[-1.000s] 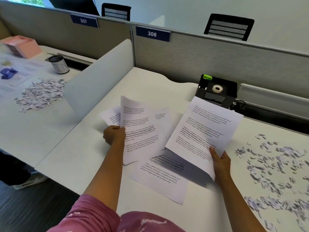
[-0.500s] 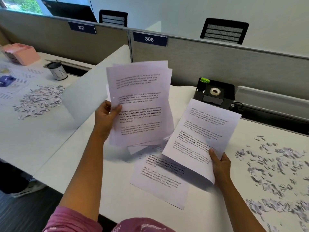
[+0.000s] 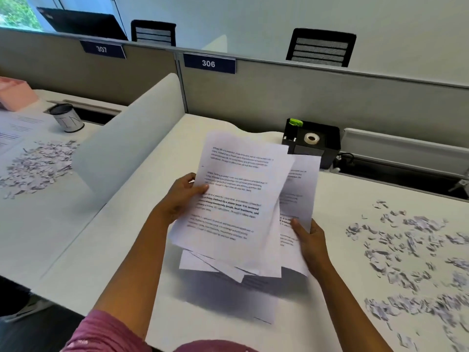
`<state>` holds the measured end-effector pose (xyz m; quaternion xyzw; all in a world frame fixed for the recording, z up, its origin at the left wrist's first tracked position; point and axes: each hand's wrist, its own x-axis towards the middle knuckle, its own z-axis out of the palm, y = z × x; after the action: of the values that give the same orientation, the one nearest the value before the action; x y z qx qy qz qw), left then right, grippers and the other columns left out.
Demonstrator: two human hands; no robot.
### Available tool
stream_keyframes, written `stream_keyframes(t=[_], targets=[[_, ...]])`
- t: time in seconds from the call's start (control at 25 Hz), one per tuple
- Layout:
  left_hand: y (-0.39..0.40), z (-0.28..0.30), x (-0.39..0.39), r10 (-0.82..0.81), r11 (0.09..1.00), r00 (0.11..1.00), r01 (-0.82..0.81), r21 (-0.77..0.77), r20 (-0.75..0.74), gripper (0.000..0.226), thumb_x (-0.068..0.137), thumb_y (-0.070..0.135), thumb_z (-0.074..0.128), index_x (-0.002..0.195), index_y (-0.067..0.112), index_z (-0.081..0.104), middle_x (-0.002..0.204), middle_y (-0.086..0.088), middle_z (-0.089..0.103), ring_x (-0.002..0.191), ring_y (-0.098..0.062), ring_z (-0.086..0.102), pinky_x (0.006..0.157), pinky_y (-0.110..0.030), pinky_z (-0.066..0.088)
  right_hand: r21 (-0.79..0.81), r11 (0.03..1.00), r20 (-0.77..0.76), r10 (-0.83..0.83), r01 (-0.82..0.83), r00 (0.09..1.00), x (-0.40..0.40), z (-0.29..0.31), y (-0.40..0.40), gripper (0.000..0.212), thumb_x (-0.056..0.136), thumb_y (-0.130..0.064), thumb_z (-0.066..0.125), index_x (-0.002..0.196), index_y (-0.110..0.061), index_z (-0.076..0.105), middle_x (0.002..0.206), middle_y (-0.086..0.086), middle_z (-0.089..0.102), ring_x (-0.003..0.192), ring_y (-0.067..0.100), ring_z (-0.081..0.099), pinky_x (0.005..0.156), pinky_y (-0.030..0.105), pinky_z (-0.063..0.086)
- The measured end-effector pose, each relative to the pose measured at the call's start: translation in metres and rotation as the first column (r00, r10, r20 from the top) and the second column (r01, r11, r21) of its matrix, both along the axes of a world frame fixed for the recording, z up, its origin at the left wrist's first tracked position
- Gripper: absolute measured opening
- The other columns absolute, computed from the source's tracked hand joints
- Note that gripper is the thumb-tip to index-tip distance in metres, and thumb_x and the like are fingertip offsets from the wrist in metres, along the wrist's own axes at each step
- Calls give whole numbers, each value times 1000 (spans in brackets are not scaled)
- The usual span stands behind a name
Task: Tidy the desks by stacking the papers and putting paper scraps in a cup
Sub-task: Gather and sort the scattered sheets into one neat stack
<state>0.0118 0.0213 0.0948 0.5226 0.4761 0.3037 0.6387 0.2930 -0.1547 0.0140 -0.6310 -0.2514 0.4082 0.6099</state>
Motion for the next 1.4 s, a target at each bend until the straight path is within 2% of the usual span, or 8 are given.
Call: stream_keyframes(t=[0.2, 0.28, 0.36, 0.52, 0.68, 0.92, 1.08, 1.4], targets=[[4, -9, 11, -22, 1000, 997, 22, -10, -71, 22, 86, 12, 73, 99, 12, 55, 111, -16, 61, 88, -27, 64, 75, -40, 59, -10, 1000, 2, 13, -13, 1000, -11, 5, 3, 20, 96, -19, 61, 115, -17, 68, 109, 3, 75, 99, 25, 71, 88, 43, 57], [0, -8, 15, 1, 999, 998, -4, -47, -69, 30, 84, 18, 75, 103, 14, 51, 107, -8, 52, 84, -17, 57, 63, -26, 51, -6, 1000, 5, 30, -30, 1000, -11, 6, 1, 21, 98, -22, 60, 118, -20, 67, 111, 0, 74, 102, 25, 71, 91, 45, 55], [-9, -7, 19, 46, 988, 998, -51, -145, -37, 44, 85, 20, 75, 118, 15, 46, 109, -1, 53, 88, -11, 56, 67, -24, 48, -3, 1000, -18, 20, -20, 1000, -12, 8, 0, 22, 99, -23, 58, 119, -22, 67, 113, -2, 74, 104, 23, 70, 94, 46, 54], [-23, -14, 14, -100, 910, 989, 137, -392, 112, 42, 89, 17, 69, 129, 9, 58, 124, -13, 67, 110, -30, 66, 96, -45, 53, -21, 999, -69, 47, -49, 996, -15, 14, 0, 24, 100, -27, 56, 121, -22, 66, 116, -1, 73, 108, 22, 69, 99, 49, 51], [-31, -23, 14, -106, 896, 984, 158, -416, 145, 42, 85, 24, 73, 124, 11, 64, 120, -16, 68, 110, -36, 66, 99, -55, 48, -70, 983, -64, 163, -167, 985, -19, 28, -2, 26, 101, -31, 52, 120, -22, 67, 114, 1, 73, 104, 23, 70, 97, 49, 52], [-46, -19, 41, 15, 981, 986, 18, -195, 166, 36, 84, 10, 73, 120, 8, 65, 111, -16, 72, 98, -35, 71, 83, -53, 57, -85, 965, -208, 228, -249, 951, -19, 55, 9, 40, 102, -49, 38, 114, -24, 68, 107, -2, 75, 100, 20, 71, 90, 40, 54], [-42, -6, 52, 63, 992, 984, -44, -116, 164, 39, 82, 18, 77, 118, 8, 65, 108, -16, 73, 93, -36, 72, 81, -54, 58, 2, 946, 23, 325, -325, 945, -9, 59, 19, 32, 90, -17, 68, 122, -12, 64, 116, 5, 73, 104, 25, 70, 87, 37, 58], [-49, 26, 66, 48, 958, 995, -72, 277, 92, 39, 69, 37, 77, 106, 31, 67, 100, 5, 74, 86, -24, 72, 71, -36, 61, 227, 960, 139, 136, -165, 981, -11, 76, 30, 32, 88, 2, 66, 117, -8, 62, 107, 5, 70, 88, 13, 72, 70, 27, 59]])
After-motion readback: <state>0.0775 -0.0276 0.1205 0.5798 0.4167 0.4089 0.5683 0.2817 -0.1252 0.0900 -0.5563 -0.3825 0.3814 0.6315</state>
